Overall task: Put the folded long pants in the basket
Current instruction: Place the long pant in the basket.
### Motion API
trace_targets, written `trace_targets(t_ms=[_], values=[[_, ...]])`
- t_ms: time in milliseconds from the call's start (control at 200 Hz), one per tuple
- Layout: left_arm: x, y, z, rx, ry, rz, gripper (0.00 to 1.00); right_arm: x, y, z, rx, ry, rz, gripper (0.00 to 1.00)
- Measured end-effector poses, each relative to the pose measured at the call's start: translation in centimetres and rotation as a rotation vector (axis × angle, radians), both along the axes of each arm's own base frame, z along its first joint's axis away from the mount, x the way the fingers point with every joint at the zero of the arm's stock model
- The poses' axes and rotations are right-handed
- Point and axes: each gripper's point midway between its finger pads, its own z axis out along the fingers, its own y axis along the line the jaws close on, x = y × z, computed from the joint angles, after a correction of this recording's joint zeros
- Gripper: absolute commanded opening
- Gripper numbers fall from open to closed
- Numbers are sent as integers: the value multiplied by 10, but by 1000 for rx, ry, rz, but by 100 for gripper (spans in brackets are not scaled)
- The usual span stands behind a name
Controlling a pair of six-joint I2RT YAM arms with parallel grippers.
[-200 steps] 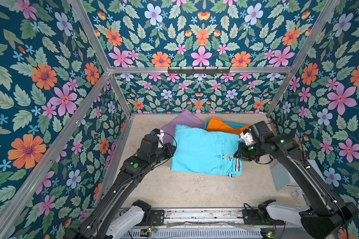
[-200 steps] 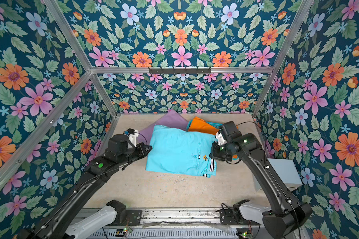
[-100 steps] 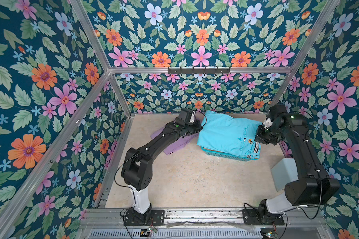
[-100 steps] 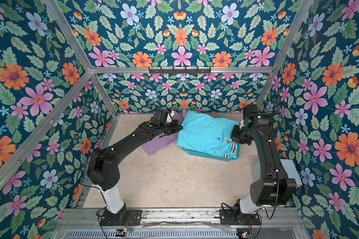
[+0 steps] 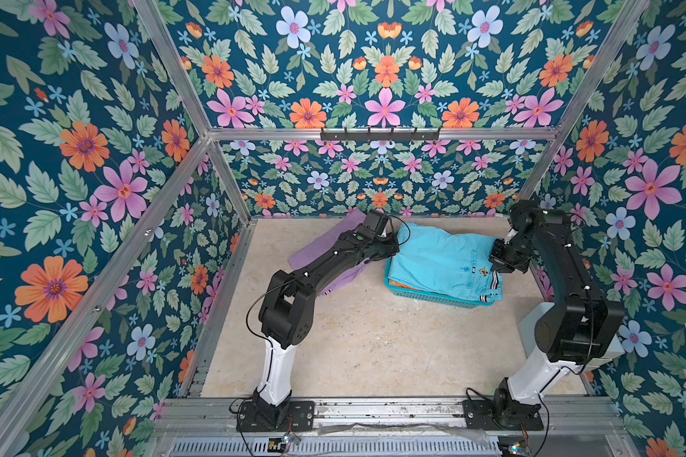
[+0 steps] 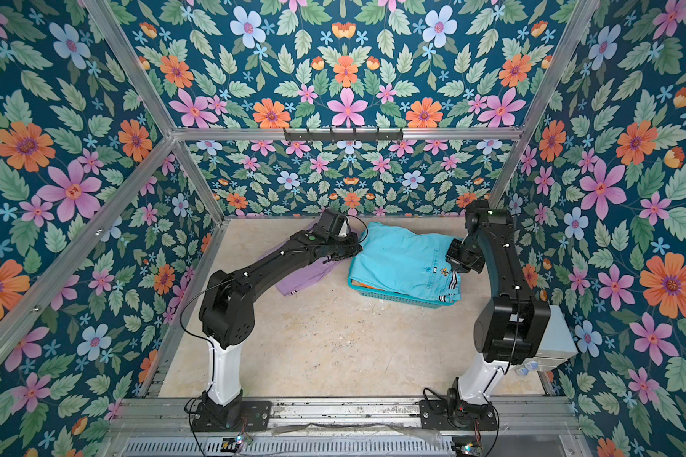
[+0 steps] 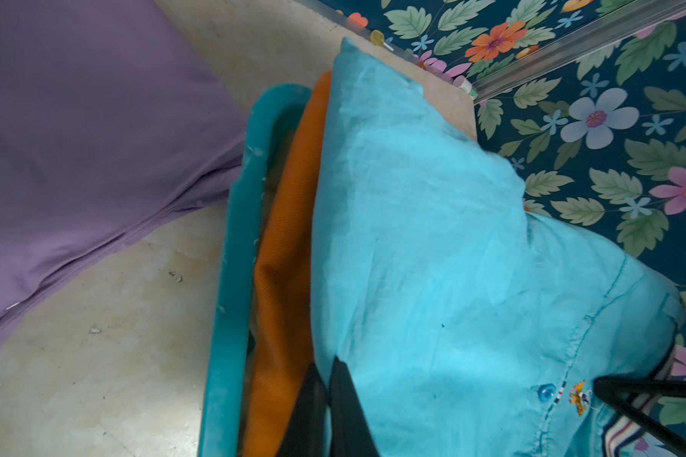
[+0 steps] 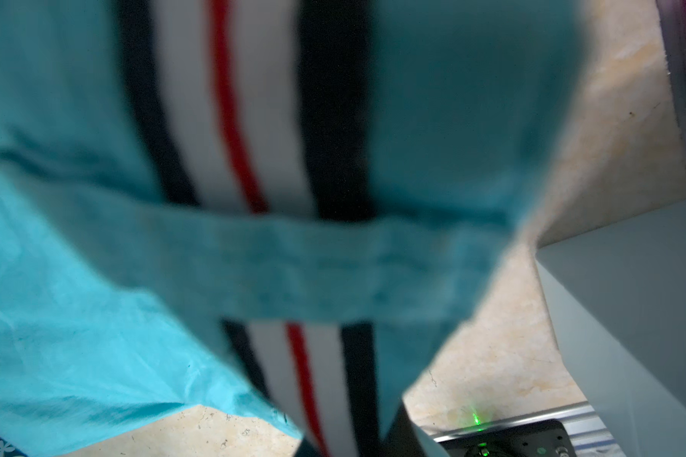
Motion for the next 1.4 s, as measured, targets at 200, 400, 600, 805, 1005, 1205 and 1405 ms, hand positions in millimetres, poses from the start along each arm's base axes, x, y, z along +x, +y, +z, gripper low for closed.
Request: trace_targets(t_ms=[200,400,600,805,1005,1205,1405], values=[[2,2,-9,36,5,3,0,10,-2,-22,3,56,-3,0],[2,4,-10,55,3,3,0,17,-3,-45,8,105,-4,0],[5,2,-12,69,3,-2,0,18,-3,-59,9,125,-5,0],[4,5,-15,88,12,-1,36,19,-3,-59,31,112,-16,47],[8,24,54,97,-119,39,52,31,-16,-17,0,-10,-50,65],[13,1,99,-2,-228,-56,6,44,-36,6,-51,-99,-109,57],[11,-50,42,-101,-121,-223,0,67,-13,-10,95,-127,-94,35]])
